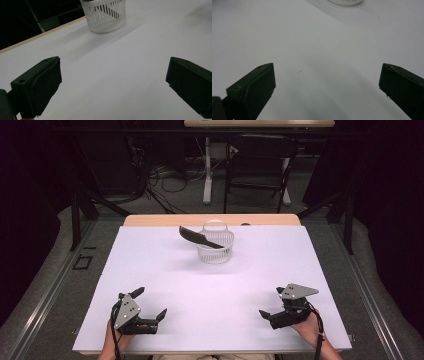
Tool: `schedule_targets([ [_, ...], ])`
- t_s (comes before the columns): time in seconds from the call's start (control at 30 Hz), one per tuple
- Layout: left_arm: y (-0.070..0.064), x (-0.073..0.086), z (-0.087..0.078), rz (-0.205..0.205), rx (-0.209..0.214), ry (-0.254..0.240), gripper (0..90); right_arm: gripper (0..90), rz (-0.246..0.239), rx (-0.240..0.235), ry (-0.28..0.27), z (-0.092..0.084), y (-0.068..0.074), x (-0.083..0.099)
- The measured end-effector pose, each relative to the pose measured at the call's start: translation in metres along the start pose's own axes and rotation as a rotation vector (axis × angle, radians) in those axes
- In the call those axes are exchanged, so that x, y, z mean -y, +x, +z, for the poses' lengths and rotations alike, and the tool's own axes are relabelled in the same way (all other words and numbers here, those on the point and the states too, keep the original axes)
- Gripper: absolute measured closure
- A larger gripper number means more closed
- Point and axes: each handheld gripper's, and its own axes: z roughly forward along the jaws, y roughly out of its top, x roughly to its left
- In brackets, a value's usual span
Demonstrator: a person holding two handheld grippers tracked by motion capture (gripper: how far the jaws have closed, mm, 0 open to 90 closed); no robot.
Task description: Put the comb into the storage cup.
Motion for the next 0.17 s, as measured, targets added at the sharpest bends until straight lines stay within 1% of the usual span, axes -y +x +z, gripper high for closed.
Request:
schedule_targets([
  [0.1, 0.0002, 0.0000, 0.0003, -0.004, -0.001, -0.001, 0.2, 0.0, 0.002, 0.009, 0.001, -0.0023, 0.0013, 0.0028],
  [0.17, 0.0001, 0.0000, 0.0007, -0.003, 0.001, -0.001, 0.2, 0.0, 0.009, 0.002, -0.014, -0.0036, 0.0006, 0.0037],
])
